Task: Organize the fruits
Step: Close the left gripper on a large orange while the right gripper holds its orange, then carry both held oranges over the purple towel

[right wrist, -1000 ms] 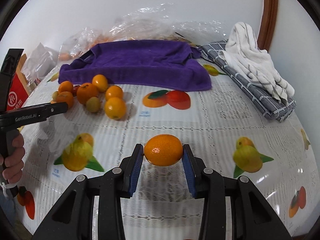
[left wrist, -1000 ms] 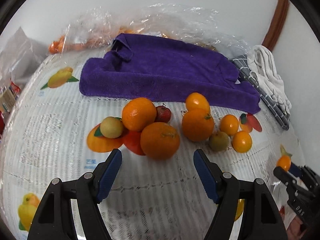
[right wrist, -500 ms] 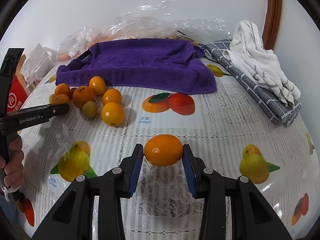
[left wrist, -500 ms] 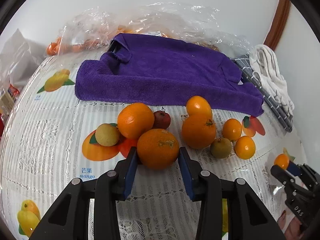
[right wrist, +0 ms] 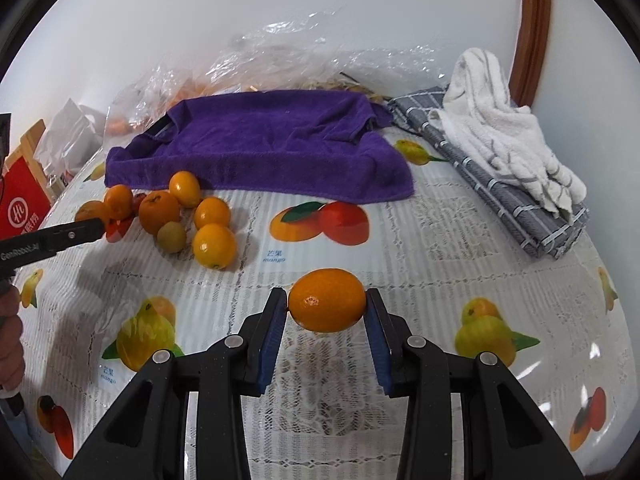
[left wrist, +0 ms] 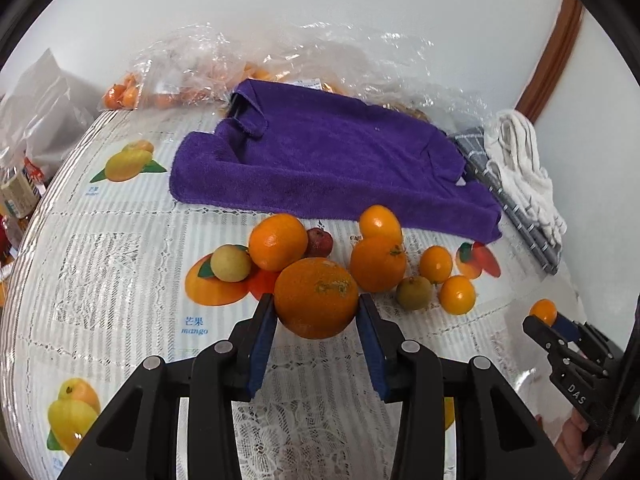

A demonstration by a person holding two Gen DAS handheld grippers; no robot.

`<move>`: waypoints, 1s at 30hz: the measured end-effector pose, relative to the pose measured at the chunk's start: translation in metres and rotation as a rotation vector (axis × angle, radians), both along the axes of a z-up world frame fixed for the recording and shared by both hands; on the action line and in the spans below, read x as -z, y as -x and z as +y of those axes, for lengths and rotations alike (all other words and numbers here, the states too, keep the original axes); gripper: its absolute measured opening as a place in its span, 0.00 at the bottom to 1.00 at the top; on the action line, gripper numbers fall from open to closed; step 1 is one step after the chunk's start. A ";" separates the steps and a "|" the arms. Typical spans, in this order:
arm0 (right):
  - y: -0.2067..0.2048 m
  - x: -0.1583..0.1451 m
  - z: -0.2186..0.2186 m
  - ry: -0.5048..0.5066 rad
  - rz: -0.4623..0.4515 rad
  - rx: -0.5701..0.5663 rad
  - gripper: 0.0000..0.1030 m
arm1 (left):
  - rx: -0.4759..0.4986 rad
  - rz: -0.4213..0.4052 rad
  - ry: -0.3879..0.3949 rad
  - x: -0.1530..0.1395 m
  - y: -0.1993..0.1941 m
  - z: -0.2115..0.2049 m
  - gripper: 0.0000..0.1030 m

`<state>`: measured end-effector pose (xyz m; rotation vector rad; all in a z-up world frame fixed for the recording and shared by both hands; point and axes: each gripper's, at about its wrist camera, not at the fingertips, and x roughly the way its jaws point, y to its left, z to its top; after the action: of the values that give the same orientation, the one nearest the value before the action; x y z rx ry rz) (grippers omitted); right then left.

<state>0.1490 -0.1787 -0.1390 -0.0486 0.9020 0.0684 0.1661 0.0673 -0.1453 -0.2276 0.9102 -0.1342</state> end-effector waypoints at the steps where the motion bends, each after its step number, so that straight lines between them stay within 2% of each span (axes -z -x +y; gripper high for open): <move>1: 0.000 -0.002 -0.002 0.000 -0.004 0.005 0.38 | -0.002 -0.003 0.000 -0.002 0.000 0.001 0.38; 14: -0.016 -0.034 -0.007 -0.011 -0.064 0.040 0.38 | -0.035 -0.082 -0.033 -0.043 0.000 0.012 0.38; 25: -0.078 -0.060 0.010 -0.040 -0.095 0.031 0.38 | -0.042 -0.140 -0.044 -0.085 -0.031 0.019 0.38; 30: -0.114 -0.070 0.018 -0.057 -0.119 0.017 0.38 | -0.037 -0.174 -0.093 -0.095 -0.058 0.012 0.38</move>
<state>0.2630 -0.1609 -0.0690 0.0078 0.7808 0.0750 0.2243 0.0797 -0.0500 -0.1439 0.7369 -0.0755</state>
